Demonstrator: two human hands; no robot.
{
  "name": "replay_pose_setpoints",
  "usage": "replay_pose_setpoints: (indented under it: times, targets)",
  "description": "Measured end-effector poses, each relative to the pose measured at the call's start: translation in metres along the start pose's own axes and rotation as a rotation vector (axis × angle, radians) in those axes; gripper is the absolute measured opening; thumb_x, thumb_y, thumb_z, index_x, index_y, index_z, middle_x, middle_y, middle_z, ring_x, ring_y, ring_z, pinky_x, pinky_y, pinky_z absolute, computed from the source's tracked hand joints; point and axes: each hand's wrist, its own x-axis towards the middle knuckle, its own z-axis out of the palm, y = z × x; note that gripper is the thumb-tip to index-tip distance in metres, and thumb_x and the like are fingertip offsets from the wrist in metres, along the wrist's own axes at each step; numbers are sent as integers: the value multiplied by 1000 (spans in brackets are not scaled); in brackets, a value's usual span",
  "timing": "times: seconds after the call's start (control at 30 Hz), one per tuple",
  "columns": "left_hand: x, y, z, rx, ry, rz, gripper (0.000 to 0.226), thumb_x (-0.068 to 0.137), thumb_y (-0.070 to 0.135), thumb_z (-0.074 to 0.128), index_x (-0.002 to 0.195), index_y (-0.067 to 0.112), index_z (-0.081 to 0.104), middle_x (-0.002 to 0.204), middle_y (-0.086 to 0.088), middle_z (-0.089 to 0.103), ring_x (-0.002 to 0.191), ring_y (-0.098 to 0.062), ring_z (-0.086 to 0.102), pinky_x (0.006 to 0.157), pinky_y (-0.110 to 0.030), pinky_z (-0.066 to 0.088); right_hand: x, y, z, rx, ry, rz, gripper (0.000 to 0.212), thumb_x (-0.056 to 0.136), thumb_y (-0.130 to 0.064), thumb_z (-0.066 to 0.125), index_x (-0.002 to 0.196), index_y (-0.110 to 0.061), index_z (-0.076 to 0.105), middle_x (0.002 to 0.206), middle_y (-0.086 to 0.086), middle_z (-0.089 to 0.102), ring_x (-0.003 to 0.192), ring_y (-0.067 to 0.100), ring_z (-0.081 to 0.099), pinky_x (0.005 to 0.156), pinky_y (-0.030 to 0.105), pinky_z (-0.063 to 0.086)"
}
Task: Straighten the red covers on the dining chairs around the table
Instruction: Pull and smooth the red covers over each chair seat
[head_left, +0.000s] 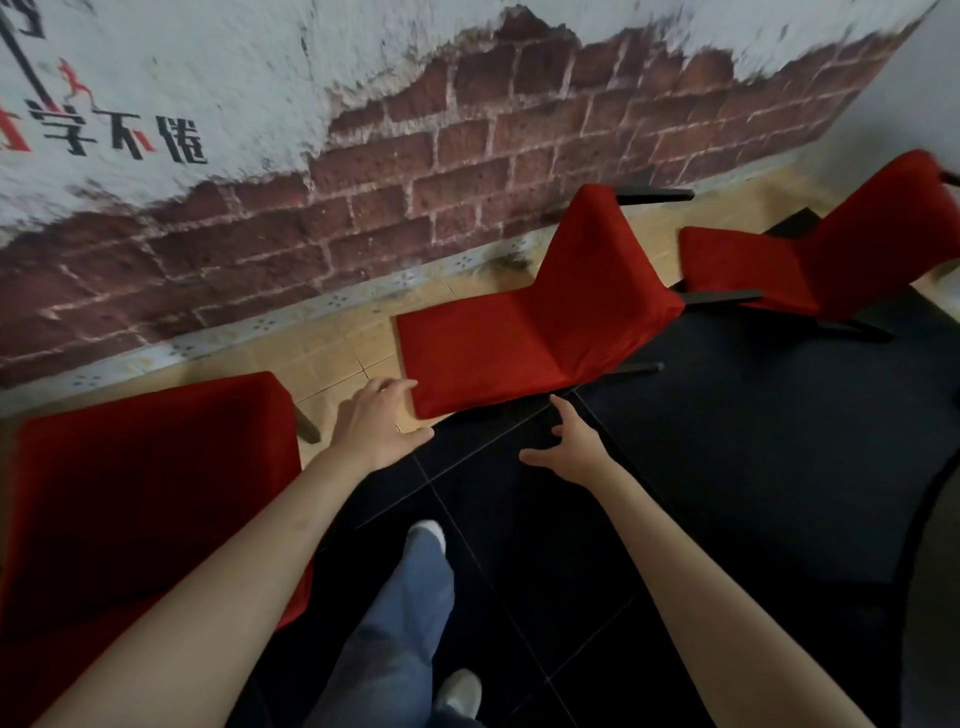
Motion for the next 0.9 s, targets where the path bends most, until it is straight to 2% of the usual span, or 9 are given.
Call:
replay_pose_setpoints:
  times: [0.23,0.53,0.7,0.9]
  targets:
    - [114,9,-1,-27,-10,-42,74,79,56,67,142,29,40,141,-1,45,126,-21,47,103,-41,41,98,-24,-39,-31,-10,44,107,74,-31,83,154,-25,12,148,13,41,133,29,43,103,39,43]
    - [223,30,30,-154,-67,-146,77,79,51,70,145,31,35,144,-2,44,130,-22,44,106,-40,38,211,-21,-65,28,-78,66,109,69,-27,87,153,-27,18,145,14,43,133,26,43,99,35,43]
    - [268,45,67,-178,-77,-229,78,77,52,72,144,29,38,142,-2,49,127,-23,47,102,-38,38,277,2,-83,12,-137,49,108,69,-29,87,153,-26,19,146,12,43,133,27,42,100,34,41]
    - [319,52,142,-285,-121,-374,82,76,48,75,145,30,35,142,-1,50,128,-23,46,105,-42,38,359,47,-80,-14,-208,12,107,70,-30,87,153,-24,20,146,9,41,136,25,37,103,34,38]
